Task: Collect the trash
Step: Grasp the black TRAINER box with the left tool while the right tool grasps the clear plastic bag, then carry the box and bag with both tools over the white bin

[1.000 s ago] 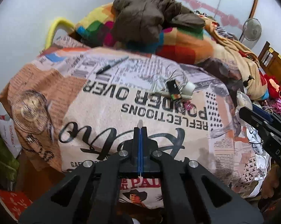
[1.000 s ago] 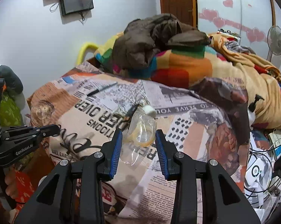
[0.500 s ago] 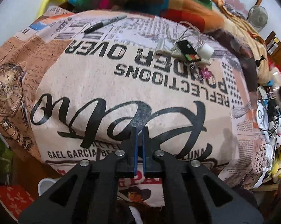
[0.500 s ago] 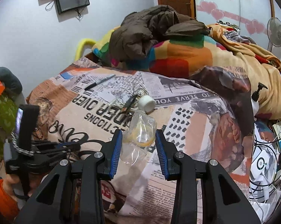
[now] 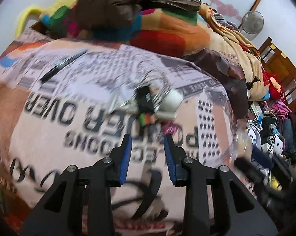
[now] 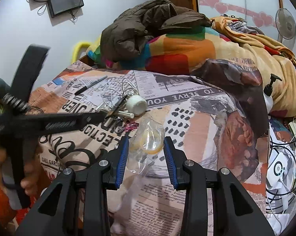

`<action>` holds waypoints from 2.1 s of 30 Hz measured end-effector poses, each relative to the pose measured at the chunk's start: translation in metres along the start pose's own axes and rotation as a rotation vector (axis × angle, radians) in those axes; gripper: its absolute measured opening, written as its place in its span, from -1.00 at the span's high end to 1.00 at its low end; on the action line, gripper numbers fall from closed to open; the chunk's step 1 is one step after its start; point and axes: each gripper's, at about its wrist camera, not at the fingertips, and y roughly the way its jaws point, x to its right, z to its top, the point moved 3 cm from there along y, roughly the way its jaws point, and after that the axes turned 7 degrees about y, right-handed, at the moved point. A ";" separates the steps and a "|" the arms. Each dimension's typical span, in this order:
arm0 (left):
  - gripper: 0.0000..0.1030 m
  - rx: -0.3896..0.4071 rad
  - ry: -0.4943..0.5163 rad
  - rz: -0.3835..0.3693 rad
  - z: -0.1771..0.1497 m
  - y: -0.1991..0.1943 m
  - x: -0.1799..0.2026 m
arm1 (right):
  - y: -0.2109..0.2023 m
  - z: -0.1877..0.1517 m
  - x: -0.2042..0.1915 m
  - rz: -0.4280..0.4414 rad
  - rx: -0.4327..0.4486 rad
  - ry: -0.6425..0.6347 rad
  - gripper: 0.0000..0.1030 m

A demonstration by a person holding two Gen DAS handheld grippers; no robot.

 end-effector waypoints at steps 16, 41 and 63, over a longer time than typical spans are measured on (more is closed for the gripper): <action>0.36 -0.036 -0.038 -0.005 0.033 0.055 -0.008 | 0.014 -0.005 0.020 0.012 -0.023 0.024 0.35; 0.53 0.136 0.044 0.113 -0.024 -0.117 -0.029 | -0.060 0.024 -0.051 0.051 0.093 -0.053 0.35; 0.53 0.304 -0.167 0.360 -0.181 -0.303 -0.148 | -0.094 -0.026 -0.243 0.257 0.041 -0.264 0.36</action>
